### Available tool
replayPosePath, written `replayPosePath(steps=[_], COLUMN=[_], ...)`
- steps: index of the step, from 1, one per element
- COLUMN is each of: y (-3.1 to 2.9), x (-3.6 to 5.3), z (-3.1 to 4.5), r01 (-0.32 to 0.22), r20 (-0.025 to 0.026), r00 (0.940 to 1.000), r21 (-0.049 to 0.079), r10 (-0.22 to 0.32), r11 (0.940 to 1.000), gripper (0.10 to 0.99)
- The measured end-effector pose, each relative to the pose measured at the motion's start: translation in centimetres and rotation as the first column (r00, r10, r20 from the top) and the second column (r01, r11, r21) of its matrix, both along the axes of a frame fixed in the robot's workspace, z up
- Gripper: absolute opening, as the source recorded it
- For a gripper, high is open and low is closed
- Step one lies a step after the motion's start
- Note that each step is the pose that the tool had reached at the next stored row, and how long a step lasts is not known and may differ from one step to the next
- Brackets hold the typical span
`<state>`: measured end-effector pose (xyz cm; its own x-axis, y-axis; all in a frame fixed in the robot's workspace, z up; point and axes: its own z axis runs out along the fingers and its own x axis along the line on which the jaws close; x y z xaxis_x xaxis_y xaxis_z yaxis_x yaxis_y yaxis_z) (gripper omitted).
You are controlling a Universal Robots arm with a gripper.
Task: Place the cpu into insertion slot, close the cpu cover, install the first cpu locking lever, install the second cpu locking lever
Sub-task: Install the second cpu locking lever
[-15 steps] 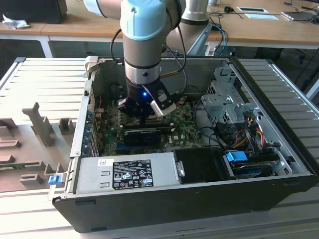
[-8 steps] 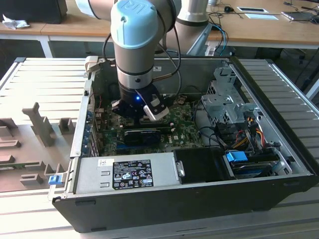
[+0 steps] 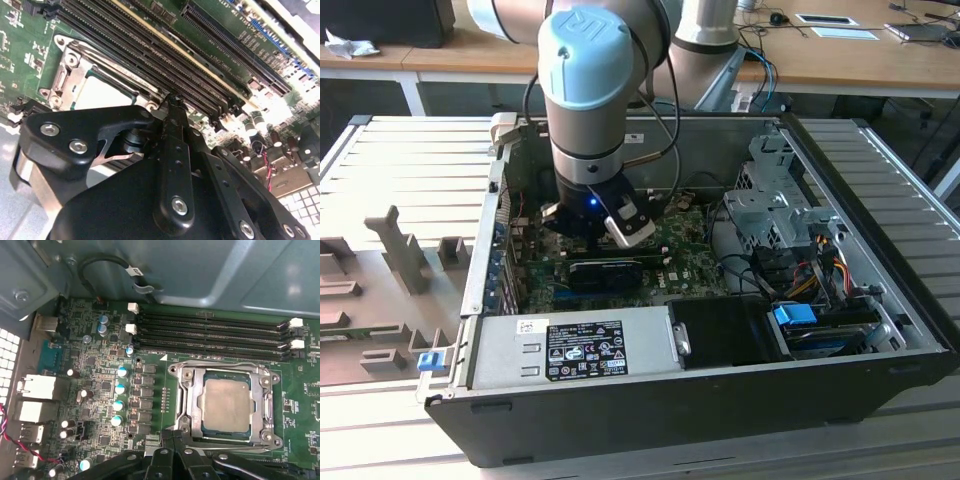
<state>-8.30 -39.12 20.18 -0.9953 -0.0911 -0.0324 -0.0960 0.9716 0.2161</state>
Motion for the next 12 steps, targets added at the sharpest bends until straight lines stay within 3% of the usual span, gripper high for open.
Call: replayPosePath(steps=[9,12], y=[-0.07,-0.06], x=[-0.11,-0.13], z=[-0.46,-0.12], r01=[0.000,0.000], r20=[0.0001,0.0003], r00=[1.0000,1.0000], r21=[0.018,0.019], r10=[0.000,0.000], r11=[0.9998,0.9998], gripper=[0.106,0.106])
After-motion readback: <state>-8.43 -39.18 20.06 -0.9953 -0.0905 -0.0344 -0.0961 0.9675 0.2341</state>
